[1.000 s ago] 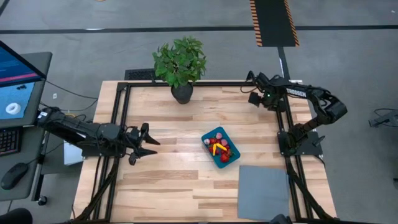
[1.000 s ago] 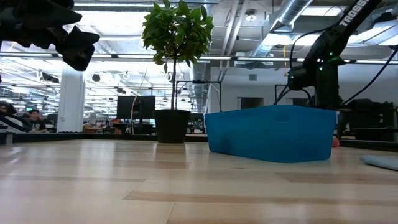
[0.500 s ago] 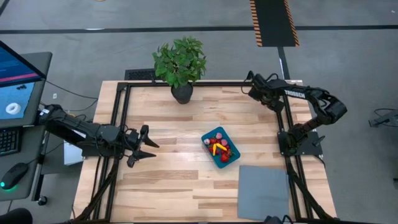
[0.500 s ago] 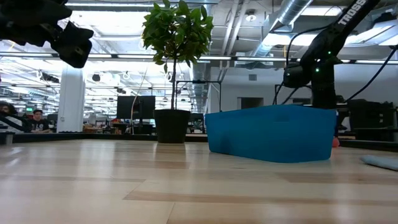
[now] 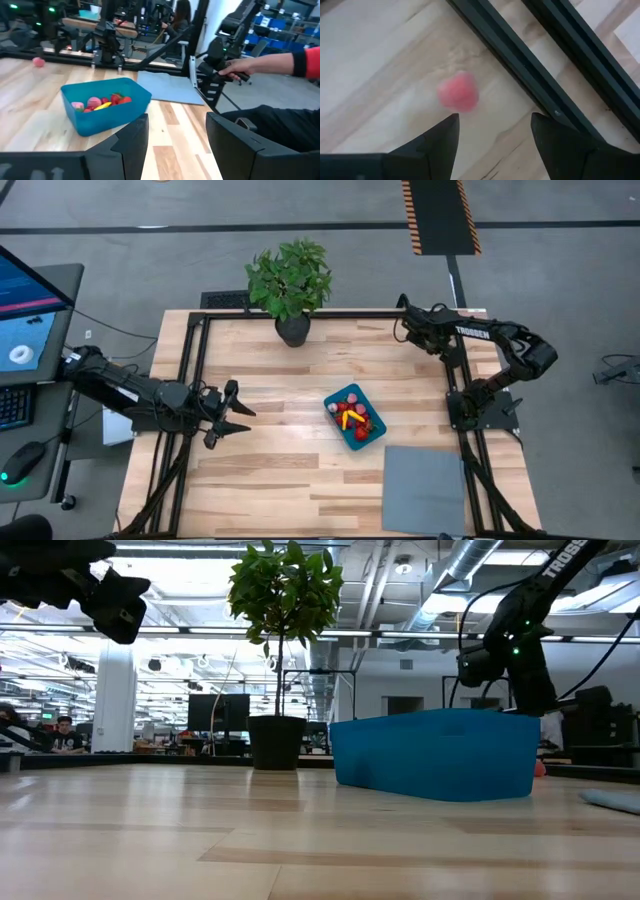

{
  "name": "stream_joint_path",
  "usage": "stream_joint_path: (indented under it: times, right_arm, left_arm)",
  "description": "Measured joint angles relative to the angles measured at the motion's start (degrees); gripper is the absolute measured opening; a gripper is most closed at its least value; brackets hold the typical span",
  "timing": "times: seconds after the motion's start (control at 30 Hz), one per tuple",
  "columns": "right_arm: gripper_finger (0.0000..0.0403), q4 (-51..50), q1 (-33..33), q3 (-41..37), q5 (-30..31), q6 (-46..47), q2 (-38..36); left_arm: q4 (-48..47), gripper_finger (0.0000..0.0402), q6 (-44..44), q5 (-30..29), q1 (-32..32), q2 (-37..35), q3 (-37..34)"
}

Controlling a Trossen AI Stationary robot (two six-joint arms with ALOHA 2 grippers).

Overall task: Pick and placing Produce into tupperware
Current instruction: Put the apricot into the blue bin

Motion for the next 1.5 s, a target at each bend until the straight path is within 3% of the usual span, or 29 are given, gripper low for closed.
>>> stream_joint_path:
  times: [0.43, 0.73, 1.0, 1.13, 1.33, 1.5]
  right_arm:
    - [0.027, 4.58, 0.22, 0.02, 1.16, 7.4, 0.01]
    - [0.0268, 3.18, -1.45, 0.02, 2.79, 8.45, 0.11]
    - [0.0245, 4.7, -3.74, 0.01, 2.29, 7.44, 0.2]
    - [0.0235, 6.1, -3.81, -0.53, -0.96, 10.38, 0.23]
    - [0.0201, 7.56, -2.39, -0.53, 0.48, 14.64, 1.21]
    - [0.0174, 8.48, -2.91, -0.38, -0.82, 10.54, 3.91]
  left_arm:
    - [0.38, 0.0187, -3.41, -2.2, 0.04, 0.0, 0.0]
    - [1.18, 0.0187, -3.28, -0.18, 0.04, 0.01, 0.0]
    - [1.09, 0.0187, -2.21, -0.12, 0.04, 0.02, 0.0]
    - [1.07, 0.0187, -2.29, -0.1, 0.04, 0.02, 0.0]
    - [1.04, 0.0187, -2.12, 0.38, 0.04, 0.0, 0.0]
    - [1.0, 0.0187, -2.93, 2.49, 0.07, 0.02, 0.0]
